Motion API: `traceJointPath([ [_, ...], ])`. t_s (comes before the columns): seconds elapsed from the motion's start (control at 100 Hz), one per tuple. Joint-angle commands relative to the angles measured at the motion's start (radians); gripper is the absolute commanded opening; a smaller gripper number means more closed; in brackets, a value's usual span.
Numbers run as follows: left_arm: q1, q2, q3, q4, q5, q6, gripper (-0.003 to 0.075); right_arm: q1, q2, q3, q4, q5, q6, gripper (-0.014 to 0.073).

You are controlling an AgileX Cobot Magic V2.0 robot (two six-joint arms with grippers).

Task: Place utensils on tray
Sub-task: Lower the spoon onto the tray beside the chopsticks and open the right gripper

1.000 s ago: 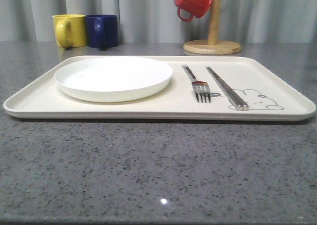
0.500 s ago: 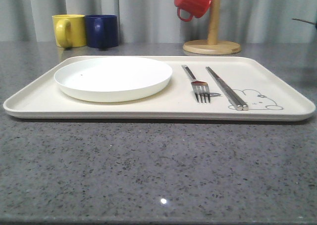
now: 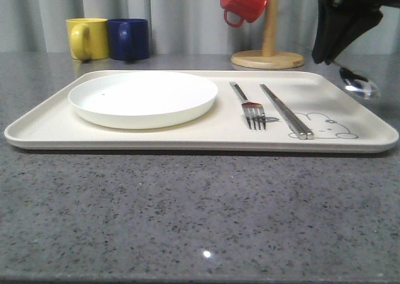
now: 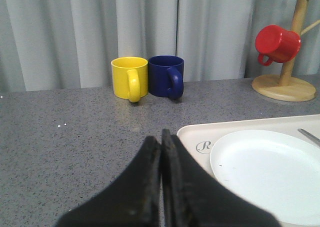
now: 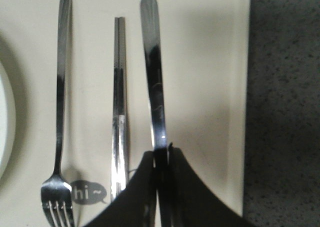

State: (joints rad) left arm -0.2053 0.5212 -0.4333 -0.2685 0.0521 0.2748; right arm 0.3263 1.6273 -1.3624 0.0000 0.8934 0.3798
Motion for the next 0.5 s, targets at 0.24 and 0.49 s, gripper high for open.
traceJointPath([
  [0.24,-0.003,0.005,-0.025,-0.004,-0.081,-0.005,-0.0018,0.004,0.049,-0.033,-0.047,-0.065,0.057,-0.0035],
  [0.49,-0.003,0.005,-0.025,-0.004,-0.081,-0.005,-0.0018,0.004,0.076,-0.033,-0.047,-0.065,0.057,-0.002],
])
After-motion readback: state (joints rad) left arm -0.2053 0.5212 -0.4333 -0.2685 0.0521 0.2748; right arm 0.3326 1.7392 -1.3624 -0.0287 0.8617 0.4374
